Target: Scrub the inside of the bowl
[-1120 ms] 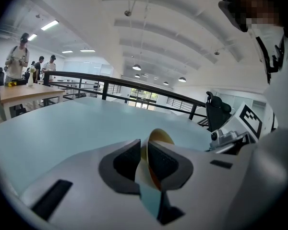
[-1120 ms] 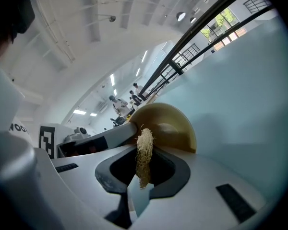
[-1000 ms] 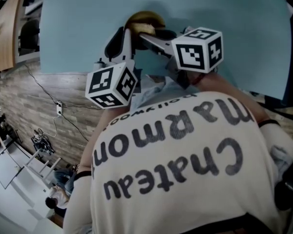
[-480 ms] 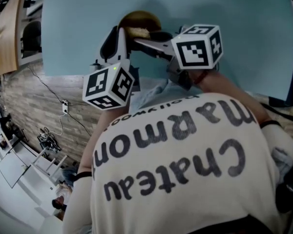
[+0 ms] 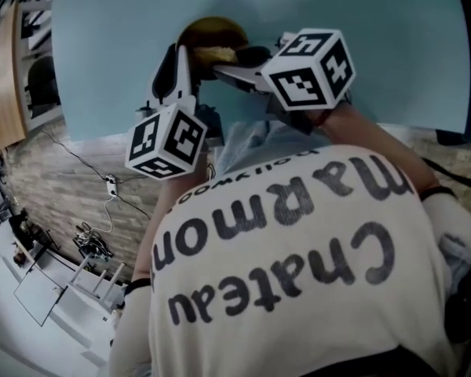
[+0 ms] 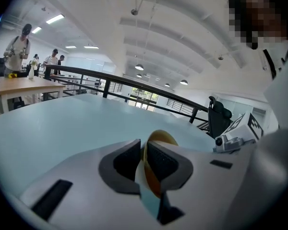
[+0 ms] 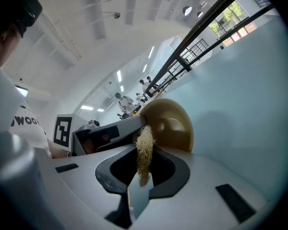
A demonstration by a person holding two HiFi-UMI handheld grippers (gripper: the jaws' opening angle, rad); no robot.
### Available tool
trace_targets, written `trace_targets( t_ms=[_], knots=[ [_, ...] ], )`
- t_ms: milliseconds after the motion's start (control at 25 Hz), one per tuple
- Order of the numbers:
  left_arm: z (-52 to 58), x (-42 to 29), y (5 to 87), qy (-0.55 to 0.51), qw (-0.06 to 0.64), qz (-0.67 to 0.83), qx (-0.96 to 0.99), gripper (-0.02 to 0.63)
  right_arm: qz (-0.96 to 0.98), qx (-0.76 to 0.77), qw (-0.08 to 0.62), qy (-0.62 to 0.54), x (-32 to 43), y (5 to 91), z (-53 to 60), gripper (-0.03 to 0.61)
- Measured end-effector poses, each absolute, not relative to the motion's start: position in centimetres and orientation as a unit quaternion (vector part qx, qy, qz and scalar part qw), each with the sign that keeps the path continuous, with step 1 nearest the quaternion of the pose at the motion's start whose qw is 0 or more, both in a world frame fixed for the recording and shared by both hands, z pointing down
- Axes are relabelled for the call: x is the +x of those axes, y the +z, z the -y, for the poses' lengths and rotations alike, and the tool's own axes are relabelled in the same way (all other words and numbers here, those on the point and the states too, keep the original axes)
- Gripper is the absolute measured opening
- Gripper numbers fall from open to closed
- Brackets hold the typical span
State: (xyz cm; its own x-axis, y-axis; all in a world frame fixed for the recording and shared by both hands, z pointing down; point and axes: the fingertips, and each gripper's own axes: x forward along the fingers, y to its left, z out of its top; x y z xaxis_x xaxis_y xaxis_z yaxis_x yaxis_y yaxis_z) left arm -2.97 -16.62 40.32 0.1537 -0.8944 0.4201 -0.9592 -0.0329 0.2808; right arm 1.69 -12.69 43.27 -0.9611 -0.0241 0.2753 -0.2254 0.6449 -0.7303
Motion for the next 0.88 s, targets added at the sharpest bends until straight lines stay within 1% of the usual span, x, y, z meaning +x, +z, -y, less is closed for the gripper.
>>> trace_targets(
  t_ms=[120, 360, 720, 880],
  knots=[
    [16.7, -3.3, 40.2, 0.067, 0.248, 0.640, 0.724, 0.038, 0.899, 0.102, 0.115, 0.411, 1.8, 43.2, 13.6, 0.063],
    [16.4, -5.8, 38.2, 0.048, 0.219, 0.630, 0.743, 0.037, 0.905, 0.132, 0.080, 0.396, -1.5, 40.8, 13.7, 0.064],
    [16.5, -11.1, 30.5, -0.032, 0.166, 0.614, 0.771, 0.037, 0.931, 0.157, 0.049, 0.325, -7.3, 32.9, 13.7, 0.064],
    [17.3, -14.2, 27.8, -0.067, 0.157, 0.610, 0.774, 0.038, 0.944, 0.160, 0.062, 0.282, -10.2, 30.5, 14.1, 0.064]
  ],
)
